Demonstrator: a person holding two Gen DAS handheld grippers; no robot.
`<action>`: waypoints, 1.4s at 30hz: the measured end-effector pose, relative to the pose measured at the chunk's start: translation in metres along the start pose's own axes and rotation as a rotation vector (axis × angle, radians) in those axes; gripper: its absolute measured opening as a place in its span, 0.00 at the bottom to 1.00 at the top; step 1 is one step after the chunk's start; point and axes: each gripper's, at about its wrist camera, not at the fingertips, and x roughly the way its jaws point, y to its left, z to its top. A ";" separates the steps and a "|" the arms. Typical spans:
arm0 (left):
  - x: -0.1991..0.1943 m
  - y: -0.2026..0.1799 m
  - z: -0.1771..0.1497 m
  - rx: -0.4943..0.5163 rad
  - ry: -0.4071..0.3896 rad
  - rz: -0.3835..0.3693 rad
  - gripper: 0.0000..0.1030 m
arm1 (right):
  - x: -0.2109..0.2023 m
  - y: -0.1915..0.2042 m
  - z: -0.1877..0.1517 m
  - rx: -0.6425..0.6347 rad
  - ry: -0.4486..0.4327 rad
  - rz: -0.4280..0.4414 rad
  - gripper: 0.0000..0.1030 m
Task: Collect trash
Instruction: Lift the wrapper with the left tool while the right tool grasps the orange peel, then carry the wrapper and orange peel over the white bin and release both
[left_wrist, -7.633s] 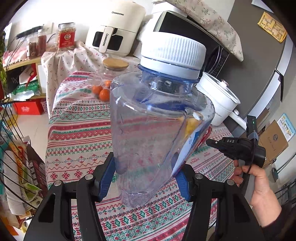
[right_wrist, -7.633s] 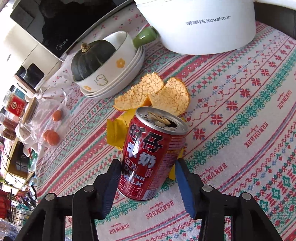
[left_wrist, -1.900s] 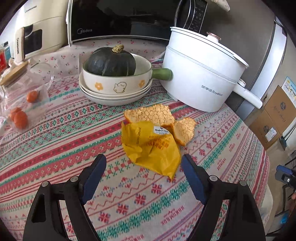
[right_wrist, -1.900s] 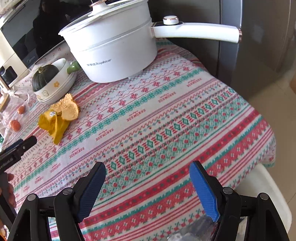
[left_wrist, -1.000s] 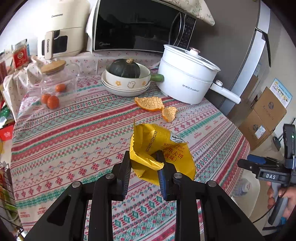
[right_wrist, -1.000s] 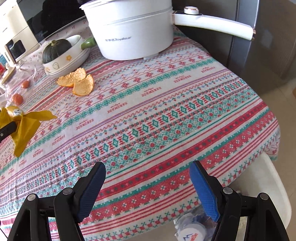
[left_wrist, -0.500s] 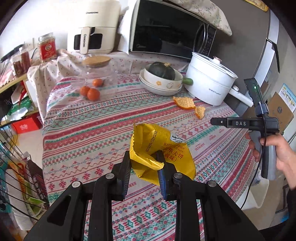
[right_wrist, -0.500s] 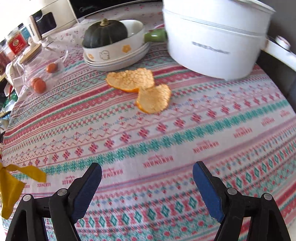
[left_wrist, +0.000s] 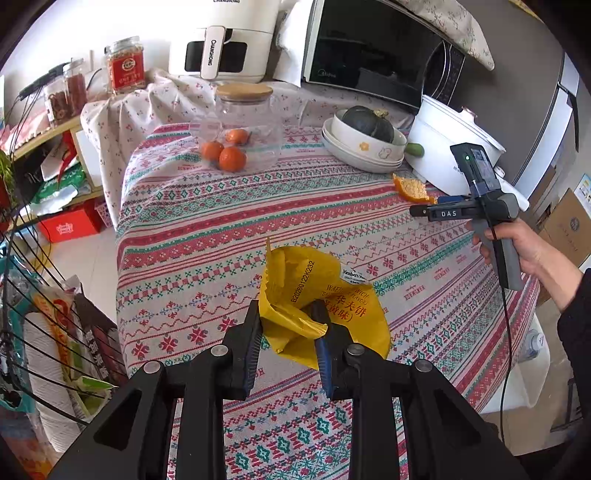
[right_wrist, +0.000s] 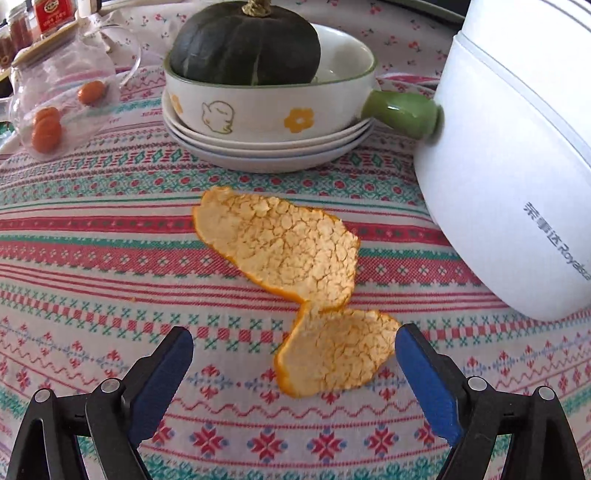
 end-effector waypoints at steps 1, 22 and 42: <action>0.003 0.001 -0.001 0.002 0.008 0.002 0.27 | 0.006 -0.001 0.003 -0.002 0.002 0.001 0.89; 0.004 -0.027 -0.003 0.040 0.022 -0.015 0.27 | -0.038 0.009 -0.007 0.044 -0.140 0.067 0.17; -0.054 -0.126 -0.026 0.212 -0.050 -0.069 0.27 | -0.219 -0.012 -0.159 0.090 -0.218 0.104 0.17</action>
